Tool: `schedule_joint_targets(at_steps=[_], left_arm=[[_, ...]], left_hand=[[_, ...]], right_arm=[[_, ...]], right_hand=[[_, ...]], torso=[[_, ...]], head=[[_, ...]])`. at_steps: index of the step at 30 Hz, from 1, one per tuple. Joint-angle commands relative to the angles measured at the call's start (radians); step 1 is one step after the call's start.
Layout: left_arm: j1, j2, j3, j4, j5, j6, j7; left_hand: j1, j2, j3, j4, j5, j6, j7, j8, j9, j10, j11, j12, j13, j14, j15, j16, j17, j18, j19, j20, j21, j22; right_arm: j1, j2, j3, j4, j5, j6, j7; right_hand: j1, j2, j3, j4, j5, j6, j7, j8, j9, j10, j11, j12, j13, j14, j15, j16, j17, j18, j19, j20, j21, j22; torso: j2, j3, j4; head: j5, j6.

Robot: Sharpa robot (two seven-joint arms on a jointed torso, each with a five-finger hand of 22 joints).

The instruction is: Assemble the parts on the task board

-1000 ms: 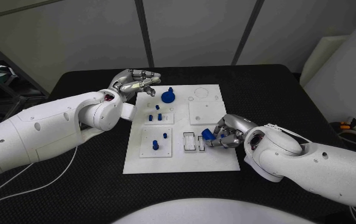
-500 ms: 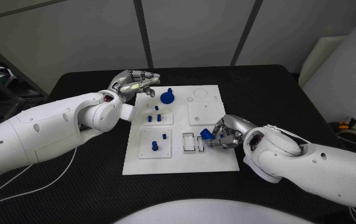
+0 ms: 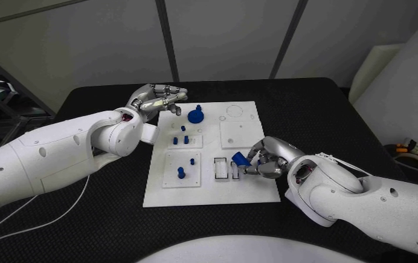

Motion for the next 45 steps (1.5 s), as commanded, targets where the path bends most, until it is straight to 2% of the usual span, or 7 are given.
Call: schedule_joint_targets(at_steps=[1, 4, 7, 16, 23, 37, 45], left_arm=[[0.001, 0.001, 0.001, -0.002, 0.002, 0.009, 0.005], [0.001, 0.001, 0.001, -0.004, 0.002, 0.009, 0.005], [0.001, 0.003, 0.001, -0.005, 0.002, 0.009, 0.005], [0.001, 0.010, 0.001, -0.006, 0.002, 0.010, 0.005], [0.001, 0.012, 0.001, -0.006, 0.002, 0.010, 0.004], [0.001, 0.009, 0.001, -0.004, 0.002, 0.009, 0.003], [0.001, 0.008, 0.001, -0.004, 0.002, 0.009, 0.003]], left_hand=[[-0.014, 0.002, 0.007, -0.002, -0.003, -0.009, 0.000, 0.007, 0.001, -0.008, 0.002, 0.007, 0.000, -0.005, 0.005, -0.007, -0.002, -0.012, -0.002, 0.002, -0.004, 0.002], [-0.014, 0.002, 0.007, -0.002, -0.003, -0.009, 0.000, 0.007, 0.001, -0.008, 0.002, 0.007, 0.000, -0.005, 0.005, -0.007, -0.002, -0.012, -0.002, 0.002, -0.004, 0.002], [-0.014, 0.002, 0.007, -0.002, -0.003, -0.009, 0.000, 0.007, 0.001, -0.008, 0.002, 0.007, 0.000, -0.005, 0.005, -0.007, -0.002, -0.012, -0.002, 0.002, -0.004, 0.002], [-0.014, 0.002, 0.007, -0.002, -0.003, -0.009, 0.000, 0.007, 0.001, -0.008, 0.002, 0.007, 0.000, -0.005, 0.005, -0.007, -0.002, -0.012, -0.002, 0.002, -0.004, 0.002], [-0.016, 0.002, 0.008, -0.002, -0.003, -0.010, 0.000, 0.008, 0.001, -0.009, 0.002, 0.008, 0.000, -0.005, 0.006, -0.007, -0.002, -0.012, -0.002, 0.002, -0.004, 0.002], [-0.016, 0.002, 0.008, -0.002, -0.003, -0.010, 0.000, 0.008, 0.001, -0.009, 0.002, 0.008, 0.000, -0.005, 0.006, -0.007, -0.002, -0.012, -0.002, 0.002, -0.004, 0.002], [-0.016, 0.002, 0.008, -0.002, -0.003, -0.010, 0.000, 0.008, 0.001, -0.009, 0.002, 0.008, 0.000, -0.005, 0.006, -0.007, -0.002, -0.012, -0.002, 0.002, -0.004, 0.002]], right_arm=[[0.002, 0.003, 0.001, 0.011, 0.018, -0.056, 0.026], [0.002, 0.012, 0.001, 0.011, 0.022, -0.056, 0.029], [0.002, 0.026, 0.002, 0.005, 0.030, -0.042, 0.030], [0.002, 0.083, 0.002, -0.038, 0.053, 0.059, -0.007], [0.003, 0.112, 0.003, -0.064, 0.055, 0.084, -0.031], [0.003, 0.143, 0.003, -0.092, 0.056, 0.086, -0.042], [0.003, 0.154, 0.003, -0.100, 0.056, 0.064, -0.024]], right_hand=[[-0.001, 0.005, -0.006, 0.000, 0.003, 0.009, -0.007, 0.006, 0.009, 0.004, -0.002, 0.002, -0.002, 0.055, -0.008, 0.004, 0.000, -0.011, 0.031, -0.006, 0.002, 0.174], [0.000, 0.005, -0.007, -0.001, 0.006, 0.009, -0.008, 0.006, 0.009, 0.005, -0.003, 0.002, -0.001, 0.055, -0.008, 0.004, 0.000, -0.011, 0.032, -0.006, 0.003, 0.174], [-0.002, 0.006, -0.009, 0.000, 0.010, 0.009, -0.008, 0.006, 0.009, 0.004, -0.003, 0.000, -0.002, 0.055, -0.008, 0.003, -0.001, -0.011, 0.031, -0.006, 0.002, 0.174], [-0.090, 0.034, -0.046, 0.004, -0.005, 0.037, -0.018, 0.022, 0.019, -0.006, -0.009, -0.027, -0.016, 0.050, -0.012, -0.006, -0.016, -0.006, 0.019, -0.008, -0.009, 0.161], [-0.115, 0.039, -0.060, 0.004, -0.018, 0.046, -0.024, 0.029, 0.025, -0.003, -0.014, -0.029, -0.012, 0.050, -0.016, -0.006, -0.013, -0.007, 0.019, -0.012, -0.009, 0.161], [-0.130, 0.043, -0.071, 0.004, -0.030, 0.050, -0.027, 0.035, 0.030, -0.003, -0.017, -0.033, -0.012, 0.050, -0.019, -0.007, -0.014, -0.006, 0.018, -0.015, -0.011, 0.160], [-0.196, 0.014, -0.105, 0.004, -0.155, 0.037, -0.024, 0.042, 0.042, -0.012, -0.013, -0.058, -0.022, 0.047, -0.017, -0.019, -0.029, -0.003, 0.009, -0.015, -0.020, 0.151]], torso=[[0.002, 0.0007, -0.0004], [0.003, 0.0011, -0.0023], [0.001, 0.0003, 0.0003], [0.000, -0.0022, 0.0094], [0.001, -0.0017, 0.0046], [0.001, -0.0017, 0.0050], [0.000, -0.0018, 0.0048]], head=[[0.006, 0.002], [0.009, 0.002], [0.007, 0.000], [0.010, -0.001], [0.013, -0.001], [0.014, -0.005], [0.015, -0.004]])
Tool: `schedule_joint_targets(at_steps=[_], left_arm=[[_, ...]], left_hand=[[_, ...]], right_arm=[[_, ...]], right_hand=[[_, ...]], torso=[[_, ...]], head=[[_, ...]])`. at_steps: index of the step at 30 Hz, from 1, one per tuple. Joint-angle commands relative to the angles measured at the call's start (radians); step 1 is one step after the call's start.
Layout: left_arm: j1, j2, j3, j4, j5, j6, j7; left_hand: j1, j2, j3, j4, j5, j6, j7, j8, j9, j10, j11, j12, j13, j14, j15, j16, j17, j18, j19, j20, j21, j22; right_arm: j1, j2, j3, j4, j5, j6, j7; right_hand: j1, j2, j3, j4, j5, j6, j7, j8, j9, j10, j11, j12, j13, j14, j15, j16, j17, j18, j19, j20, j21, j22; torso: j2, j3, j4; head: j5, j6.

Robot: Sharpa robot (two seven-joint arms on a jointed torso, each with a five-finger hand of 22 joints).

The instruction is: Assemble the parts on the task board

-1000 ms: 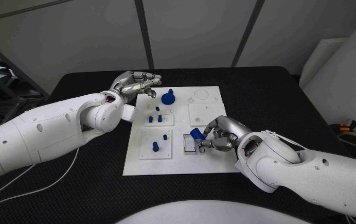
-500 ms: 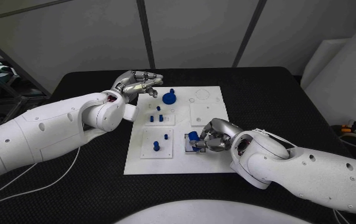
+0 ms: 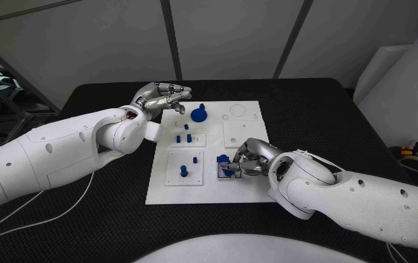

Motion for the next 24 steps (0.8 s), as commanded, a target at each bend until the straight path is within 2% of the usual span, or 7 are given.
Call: schedule_joint_targets(at_steps=[1, 4, 9, 13, 17, 20, 24], left_arm=[[0.001, -0.001, 0.001, 0.002, 0.002, 0.009, 0.003], [0.001, 0.000, 0.001, 0.001, 0.002, 0.009, 0.003], [0.001, -0.001, 0.001, 0.001, 0.002, 0.009, 0.003], [0.001, -0.001, 0.001, 0.001, 0.002, 0.009, 0.003], [0.001, -0.001, 0.001, 0.001, 0.002, 0.009, 0.003], [0.001, -0.002, 0.001, 0.001, 0.002, 0.009, 0.003], [0.001, -0.002, 0.001, 0.001, 0.002, 0.009, 0.003]], left_hand=[[-0.012, -0.002, 0.005, 0.001, -0.003, -0.010, 0.000, 0.004, 0.002, -0.005, -0.001, 0.004, 0.000, -0.002, 0.002, -0.007, -0.001, -0.012, -0.002, 0.002, -0.004, 0.001], [-0.012, -0.002, 0.005, 0.001, -0.003, -0.010, 0.000, 0.004, 0.002, -0.005, -0.001, 0.004, 0.000, -0.002, 0.002, -0.007, -0.001, -0.012, -0.002, 0.002, -0.004, 0.001], [-0.012, -0.002, 0.005, 0.001, -0.003, -0.010, 0.000, 0.004, 0.002, -0.005, -0.001, 0.004, 0.000, -0.002, 0.002, -0.007, -0.001, -0.012, -0.002, 0.002, -0.004, 0.001], [-0.012, -0.002, 0.005, 0.001, -0.003, -0.010, 0.000, 0.004, 0.002, -0.005, -0.001, 0.004, 0.000, -0.002, 0.002, -0.007, -0.001, -0.012, -0.002, 0.002, -0.004, 0.001], [-0.012, -0.002, 0.005, 0.001, -0.003, -0.010, 0.000, 0.004, 0.002, -0.005, -0.001, 0.004, 0.000, -0.002, 0.002, -0.007, -0.001, -0.012, -0.002, 0.002, -0.004, 0.001], [-0.012, -0.002, 0.005, 0.001, -0.003, -0.010, 0.000, 0.004, 0.002, -0.005, -0.001, 0.004, 0.000, -0.002, 0.002, -0.007, -0.001, -0.012, -0.002, 0.002, -0.004, 0.001], [-0.012, -0.002, 0.005, 0.001, -0.003, -0.010, 0.000, 0.004, 0.002, -0.005, -0.001, 0.004, 0.000, -0.002, 0.002, -0.007, -0.001, -0.012, -0.002, 0.002, -0.004, 0.001]], right_arm=[[0.001, 0.004, 0.000, 0.000, 0.002, -0.010, 0.009], [0.001, 0.006, 0.000, 0.001, 0.002, -0.010, 0.014], [0.001, 0.007, 0.000, 0.003, 0.002, -0.013, 0.021], [0.001, 0.007, 0.000, 0.003, 0.000, -0.019, 0.025], [0.001, 0.004, 0.000, 0.007, -0.001, -0.023, 0.035], [0.001, -0.003, 0.000, 0.015, -0.003, -0.024, 0.052], [0.000, -0.018, 0.000, 0.024, -0.011, -0.021, 0.077]], right_hand=[[-0.025, -0.010, -0.007, 0.000, -0.034, -0.007, 0.001, 0.003, 0.004, -0.007, -0.001, -0.008, 0.000, 0.047, -0.002, -0.008, -0.002, -0.003, 0.005, -0.004, -0.004, 0.150], [-0.045, -0.021, -0.004, 0.001, -0.060, -0.009, 0.002, 0.005, 0.008, -0.008, 0.000, -0.010, 0.001, 0.047, -0.002, -0.009, -0.003, -0.003, 0.003, -0.003, -0.006, 0.149], [-0.108, -0.052, 0.014, 0.003, -0.142, -0.015, 0.003, 0.010, 0.016, -0.008, 0.001, -0.015, 0.005, 0.047, -0.001, -0.011, -0.003, -0.003, 0.003, -0.002, -0.007, 0.149], [-0.143, -0.067, 0.024, 0.003, -0.170, -0.017, 0.003, 0.013, 0.019, -0.008, 0.001, -0.018, 0.007, 0.047, -0.001, -0.013, -0.004, -0.002, 0.002, -0.002, -0.008, 0.148], [-0.149, -0.067, 0.029, 0.003, -0.174, -0.018, 0.003, 0.013, 0.021, -0.007, 0.001, -0.018, 0.009, 0.047, -0.001, -0.013, -0.003, -0.002, 0.002, -0.002, -0.009, 0.148], [-0.116, -0.052, 0.052, -0.001, -0.144, -0.018, 0.002, 0.016, 0.025, -0.004, 0.000, -0.017, 0.013, 0.048, -0.001, -0.012, 0.000, -0.003, 0.003, -0.002, -0.008, 0.149], [0.036, -0.025, 0.087, -0.035, -0.116, -0.020, 0.000, 0.021, 0.031, -0.001, -0.002, -0.017, 0.021, 0.050, -0.004, -0.009, 0.007, -0.003, 0.006, -0.004, -0.006, 0.152]], torso=[[0.000, -0.0001, 0.0002], [0.000, -0.0002, 0.0003], [0.000, 0.0000, 0.0001], [-0.001, 0.0000, 0.0000], [0.000, 0.0004, -0.0006], [0.000, 0.0008, -0.0009], [-0.001, 0.0005, -0.0007]], head=[[0.000, 0.001], [0.001, 0.000], [0.002, 0.000], [0.002, 0.000], [0.003, 0.000], [0.003, 0.000], [0.003, 0.000]])
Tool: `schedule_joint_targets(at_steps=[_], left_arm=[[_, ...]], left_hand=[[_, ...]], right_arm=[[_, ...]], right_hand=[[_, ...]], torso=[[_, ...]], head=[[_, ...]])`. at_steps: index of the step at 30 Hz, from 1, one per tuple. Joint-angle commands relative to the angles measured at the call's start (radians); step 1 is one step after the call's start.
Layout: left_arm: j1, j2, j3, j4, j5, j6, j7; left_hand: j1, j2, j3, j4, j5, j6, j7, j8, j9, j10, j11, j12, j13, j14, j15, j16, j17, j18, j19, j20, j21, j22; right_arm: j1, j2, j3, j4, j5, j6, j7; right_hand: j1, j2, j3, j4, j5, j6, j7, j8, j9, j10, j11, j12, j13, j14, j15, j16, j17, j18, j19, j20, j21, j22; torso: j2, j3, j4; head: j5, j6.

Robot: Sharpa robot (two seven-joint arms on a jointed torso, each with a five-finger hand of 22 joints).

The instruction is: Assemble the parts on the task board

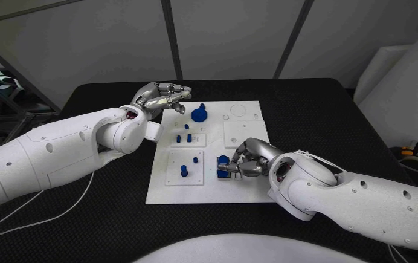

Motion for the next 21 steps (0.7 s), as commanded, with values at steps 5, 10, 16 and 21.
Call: schedule_joint_targets(at_steps=[5, 10, 16, 21], left_arm=[[0.001, -0.001, 0.001, 0.000, 0.002, 0.009, 0.003], [0.001, 0.001, 0.001, 0.000, 0.002, 0.010, 0.003], [0.001, 0.001, 0.001, -0.001, 0.002, 0.010, 0.003], [0.001, 0.001, 0.001, -0.001, 0.002, 0.009, 0.003]], left_hand=[[-0.012, -0.002, 0.005, 0.001, -0.003, -0.010, 0.000, 0.004, 0.002, -0.005, -0.001, 0.004, 0.000, -0.002, 0.002, -0.007, -0.001, -0.012, -0.002, 0.002, -0.004, 0.001], [-0.012, -0.002, 0.005, 0.001, -0.003, -0.010, 0.000, 0.004, 0.002, -0.005, -0.001, 0.004, 0.000, -0.002, 0.002, -0.007, -0.001, -0.012, -0.002, 0.002, -0.004, 0.001], [-0.012, -0.002, 0.005, 0.001, -0.003, -0.010, 0.000, 0.004, 0.002, -0.005, -0.001, 0.004, 0.000, -0.002, 0.002, -0.007, -0.001, -0.012, -0.002, 0.002, -0.004, 0.001], [-0.012, -0.002, 0.005, 0.001, -0.003, -0.010, 0.000, 0.004, 0.002, -0.005, -0.001, 0.004, 0.000, -0.002, 0.002, -0.007, -0.001, -0.012, -0.002, 0.002, -0.004, 0.001]], right_arm=[[0.001, -0.019, 0.000, 0.013, -0.032, -0.002, 0.053], [0.001, -0.021, 0.000, 0.009, -0.067, -0.005, 0.028], [0.001, -0.022, 0.000, 0.002, -0.085, -0.008, 0.006], [0.001, -0.026, 0.000, 0.006, -0.083, -0.019, 0.017]], right_hand=[[0.165, 0.013, 0.025, -0.058, 0.020, -0.004, -0.002, 0.007, 0.006, 0.001, -0.005, -0.002, 0.008, 0.051, -0.006, 0.002, 0.010, -0.005, 0.009, -0.006, 0.001, 0.156], [0.224, 0.035, 0.036, -0.079, 0.016, 0.006, -0.008, 0.014, 0.011, 0.004, -0.009, -0.001, 0.013, 0.052, -0.009, 0.005, 0.016, -0.006, 0.012, -0.008, 0.004, 0.160], [0.253, 0.053, 0.042, -0.087, 0.018, 0.012, -0.013, 0.019, 0.014, 0.009, -0.014, 0.002, 0.018, 0.053, -0.012, 0.007, 0.020, -0.006, 0.015, -0.011, 0.006, 0.163], [0.256, 0.051, 0.039, -0.088, 0.020, 0.012, -0.013, 0.020, 0.015, 0.009, -0.014, 0.002, 0.019, 0.053, -0.013, 0.007, 0.021, -0.007, 0.015, -0.012, 0.006, 0.163]], torso=[[0.000, 0.0001, -0.0005], [0.000, 0.0003, 0.0008], [-0.001, -0.0002, 0.0016], [0.000, 0.0001, -0.0006]], head=[[-0.001, -0.001], [-0.003, 0.001], [-0.003, 0.000], [-0.002, 0.001]])
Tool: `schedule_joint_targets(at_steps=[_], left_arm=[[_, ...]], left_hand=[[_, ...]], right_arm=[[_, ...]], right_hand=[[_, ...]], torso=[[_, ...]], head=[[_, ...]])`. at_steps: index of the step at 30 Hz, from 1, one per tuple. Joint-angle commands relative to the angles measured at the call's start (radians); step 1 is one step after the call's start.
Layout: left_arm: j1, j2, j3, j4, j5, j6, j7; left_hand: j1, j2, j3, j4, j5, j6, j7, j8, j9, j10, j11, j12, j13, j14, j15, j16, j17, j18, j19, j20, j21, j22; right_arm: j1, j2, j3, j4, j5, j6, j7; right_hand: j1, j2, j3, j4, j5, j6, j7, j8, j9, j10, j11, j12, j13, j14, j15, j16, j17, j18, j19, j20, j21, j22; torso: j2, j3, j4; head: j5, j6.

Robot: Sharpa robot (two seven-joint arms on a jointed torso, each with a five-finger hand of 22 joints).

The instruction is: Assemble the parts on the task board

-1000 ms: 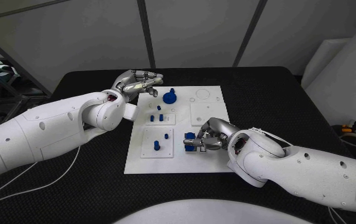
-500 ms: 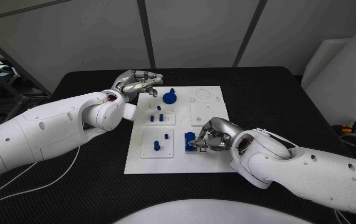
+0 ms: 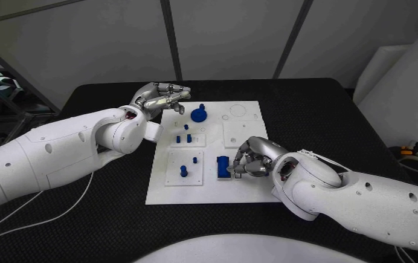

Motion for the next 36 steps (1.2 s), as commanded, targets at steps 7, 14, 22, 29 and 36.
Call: schedule_joint_targets(at_steps=[7, 14, 22, 29, 36], left_arm=[[0.001, -0.001, 0.001, 0.001, 0.002, 0.009, 0.004], [0.000, -0.004, 0.001, 0.001, 0.002, 0.007, 0.004], [-0.002, -0.004, 0.001, 0.000, 0.002, 0.007, 0.004], [-0.008, -0.004, 0.001, 0.000, 0.002, 0.010, 0.003], [-0.010, -0.004, 0.001, 0.000, 0.002, 0.011, 0.003]], left_hand=[[-0.012, -0.002, 0.005, 0.001, -0.003, -0.010, 0.000, 0.004, 0.002, -0.005, -0.001, 0.004, 0.000, -0.002, 0.002, -0.007, -0.002, -0.012, -0.002, 0.002, -0.004, 0.001], [-0.012, -0.002, 0.005, 0.001, -0.003, -0.010, 0.000, 0.004, 0.002, -0.005, -0.001, 0.004, 0.000, -0.002, 0.002, -0.007, -0.002, -0.012, -0.002, 0.002, -0.004, 0.001], [-0.012, -0.002, 0.005, 0.001, -0.003, -0.010, 0.000, 0.004, 0.002, -0.005, -0.001, 0.004, 0.000, -0.002, 0.002, -0.007, -0.002, -0.012, -0.002, 0.002, -0.004, 0.001], [-0.018, 0.000, 0.008, -0.001, -0.003, -0.012, 0.000, 0.008, 0.002, -0.009, -0.001, 0.009, 0.001, -0.002, 0.002, -0.006, -0.002, -0.012, -0.003, 0.003, -0.005, 0.002], [-0.018, 0.000, 0.008, -0.001, -0.003, -0.012, 0.000, 0.008, 0.002, -0.009, -0.001, 0.009, 0.001, -0.002, 0.002, -0.006, -0.002, -0.012, -0.003, 0.003, -0.005, 0.002]], right_arm=[[0.001, -0.049, 0.000, 0.033, 0.014, -0.079, 0.079], [0.002, -0.152, 0.008, 0.070, 0.036, -0.074, 0.106], [0.002, -0.221, 0.013, 0.061, -0.041, -0.026, 0.067], [0.001, -0.228, 0.013, 0.051, -0.104, 0.003, 0.031], [0.000, -0.218, 0.013, 0.036, -0.128, 0.049, -0.002]], right_hand=[[-0.001, 0.000, -0.019, 0.014, 0.052, -0.031, 0.010, -0.023, -0.009, -0.001, 0.003, -0.008, -0.005, 0.051, 0.000, -0.001, -0.005, -0.005, 0.011, -0.002, 0.002, 0.159], [0.008, 0.006, -0.033, 0.036, 0.076, -0.056, 0.035, -0.104, -0.043, -0.003, 0.023, -0.018, -0.008, 0.050, 0.017, -0.004, -0.008, -0.004, 0.008, 0.013, -0.002, 0.155], [0.007, 0.000, -0.056, 0.055, 0.077, -0.028, 0.038, -0.143, -0.057, -0.001, 0.026, -0.021, -0.006, 0.051, 0.021, -0.003, -0.004, -0.005, 0.010, 0.019, 0.000, 0.158], [0.003, -0.008, -0.073, 0.068, 0.071, -0.004, 0.034, -0.154, -0.058, 0.000, 0.024, -0.024, -0.006, 0.050, 0.020, -0.004, -0.004, -0.005, 0.010, 0.019, 0.000, 0.158], [-0.002, -0.013, -0.086, 0.079, 0.067, 0.014, 0.029, -0.156, -0.055, -0.001, 0.021, -0.029, -0.007, 0.050, 0.018, -0.006, -0.007, -0.004, 0.008, 0.018, -0.002, 0.157]], torso=[[0.001, 0.0005, -0.0026], [0.000, -0.0007, -0.0039], [0.002, 0.0025, -0.0071], [0.004, 0.0028, -0.0079], [0.004, 0.0028, -0.0055]], head=[[0.000, 0.003], [-0.012, 0.004], [-0.031, 0.008], [-0.043, 0.008], [-0.044, 0.002]])
